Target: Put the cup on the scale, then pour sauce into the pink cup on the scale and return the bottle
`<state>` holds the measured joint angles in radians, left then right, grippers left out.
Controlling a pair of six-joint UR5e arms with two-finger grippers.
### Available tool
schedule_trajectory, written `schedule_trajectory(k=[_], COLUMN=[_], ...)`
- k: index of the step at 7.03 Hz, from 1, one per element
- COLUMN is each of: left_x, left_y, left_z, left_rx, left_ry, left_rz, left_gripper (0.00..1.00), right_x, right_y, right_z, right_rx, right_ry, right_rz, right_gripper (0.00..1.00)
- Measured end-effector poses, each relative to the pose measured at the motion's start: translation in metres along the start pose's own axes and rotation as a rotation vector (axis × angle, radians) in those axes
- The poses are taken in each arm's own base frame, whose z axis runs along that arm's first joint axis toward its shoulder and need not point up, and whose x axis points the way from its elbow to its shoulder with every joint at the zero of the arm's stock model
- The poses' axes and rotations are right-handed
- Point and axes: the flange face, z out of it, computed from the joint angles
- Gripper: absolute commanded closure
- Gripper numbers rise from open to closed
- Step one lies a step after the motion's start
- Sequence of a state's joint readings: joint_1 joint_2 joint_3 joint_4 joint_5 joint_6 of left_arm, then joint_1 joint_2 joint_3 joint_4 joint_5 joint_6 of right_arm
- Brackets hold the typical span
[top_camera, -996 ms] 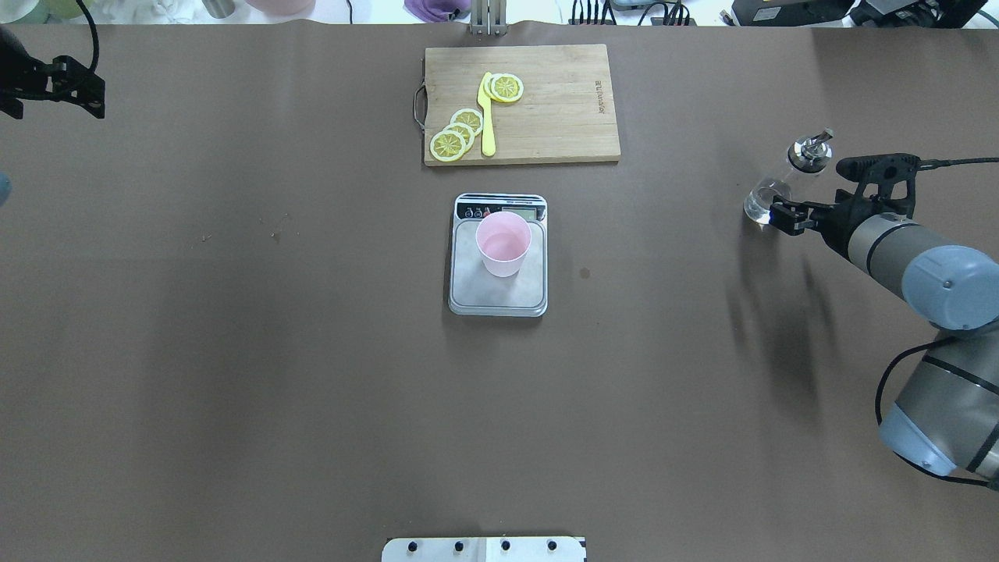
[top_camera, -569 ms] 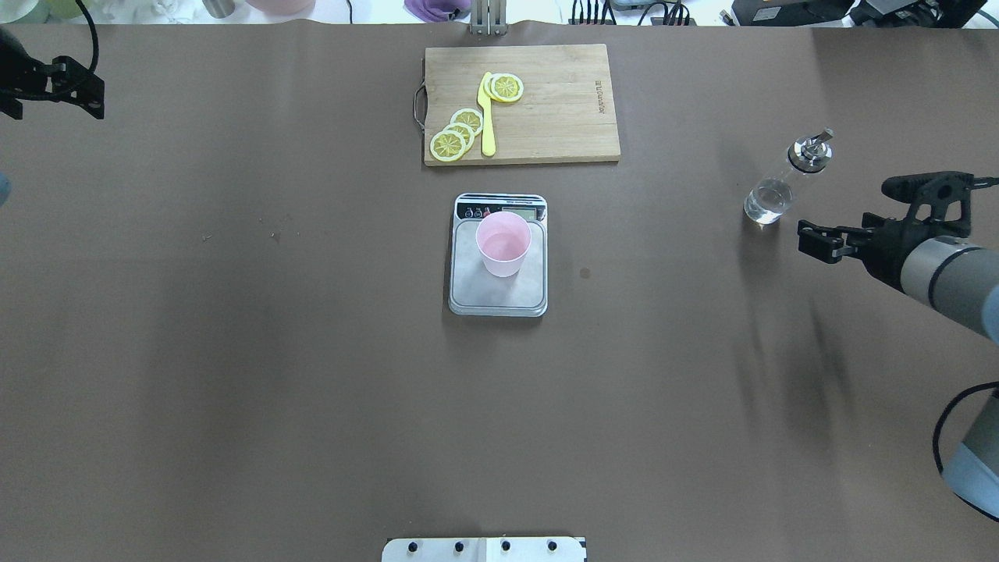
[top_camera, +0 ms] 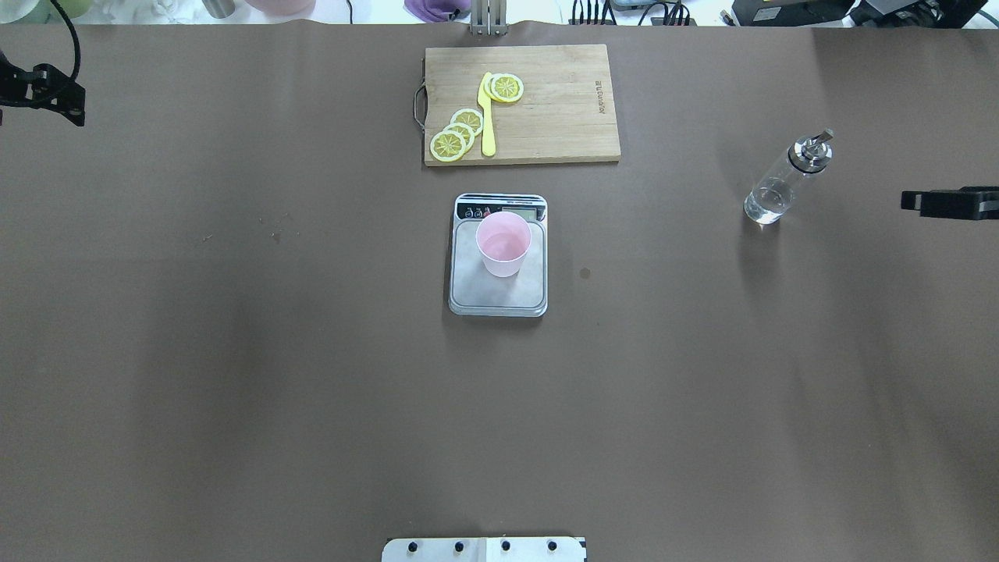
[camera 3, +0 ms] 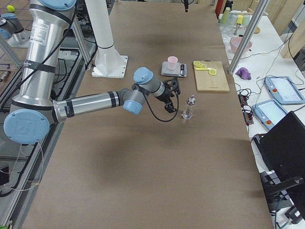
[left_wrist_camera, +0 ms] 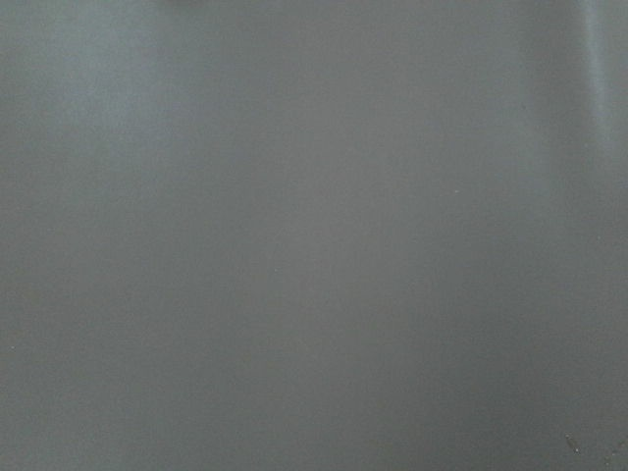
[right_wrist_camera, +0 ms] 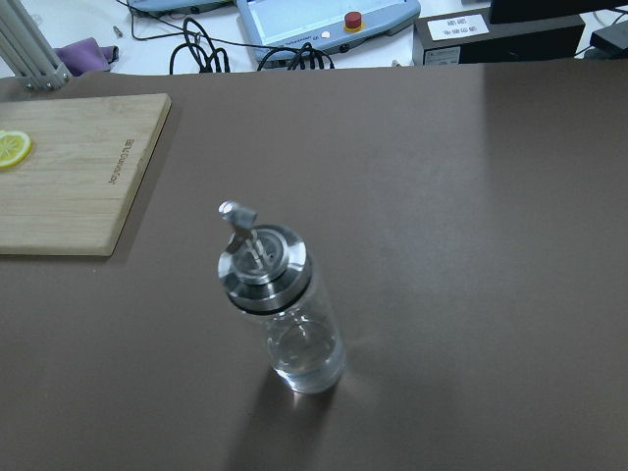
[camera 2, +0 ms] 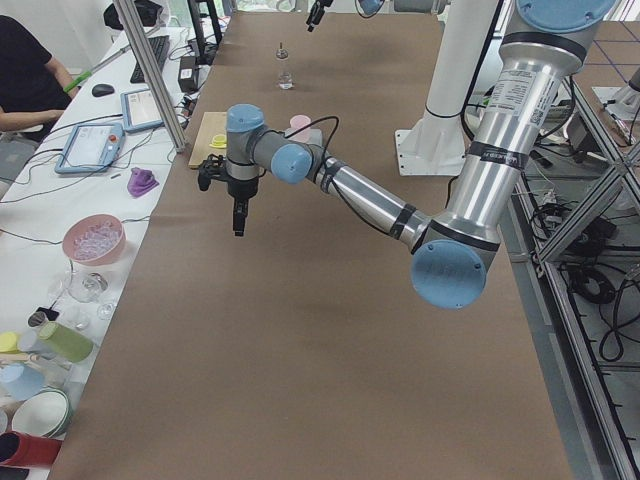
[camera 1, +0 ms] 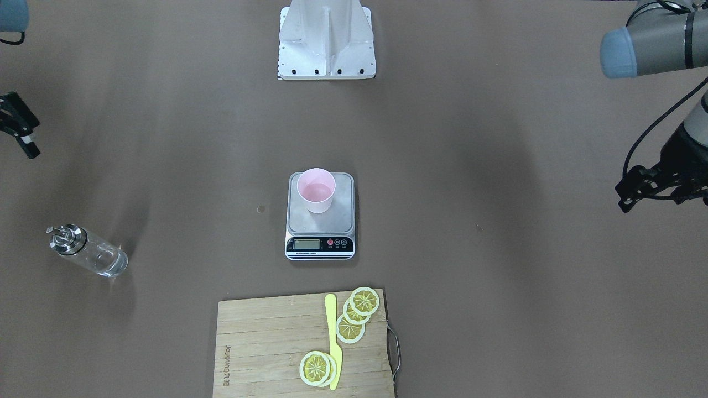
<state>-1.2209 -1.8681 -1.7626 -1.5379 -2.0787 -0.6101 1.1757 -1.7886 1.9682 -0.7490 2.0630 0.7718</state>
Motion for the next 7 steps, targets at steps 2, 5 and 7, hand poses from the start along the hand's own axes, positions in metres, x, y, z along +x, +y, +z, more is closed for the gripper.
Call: schedule_trajectory(k=[2,5,7], left_x=[-0.058,-0.166,-0.219], left_y=[-0.012,0.015,0.033], left_z=[-0.002,0.008,0.022], left_rx=[-0.024,-0.095,-0.130], left_ry=[-0.004,0.047,0.040], left_rz=[0.042,0.136,0.134], left_gripper=[0.01,0.01,0.01], right_x=[0.050,0.100,0.177], right_y=[-0.030,-0.031,-0.028], right_z=[-0.028,-0.016,-0.005], right_rx=[-0.136,-0.382,-0.523], right_ry=[0.020,0.105,0.135], right_rz=[-0.034,-0.126,-0.240], right_gripper=[0.00,0.00,0.00])
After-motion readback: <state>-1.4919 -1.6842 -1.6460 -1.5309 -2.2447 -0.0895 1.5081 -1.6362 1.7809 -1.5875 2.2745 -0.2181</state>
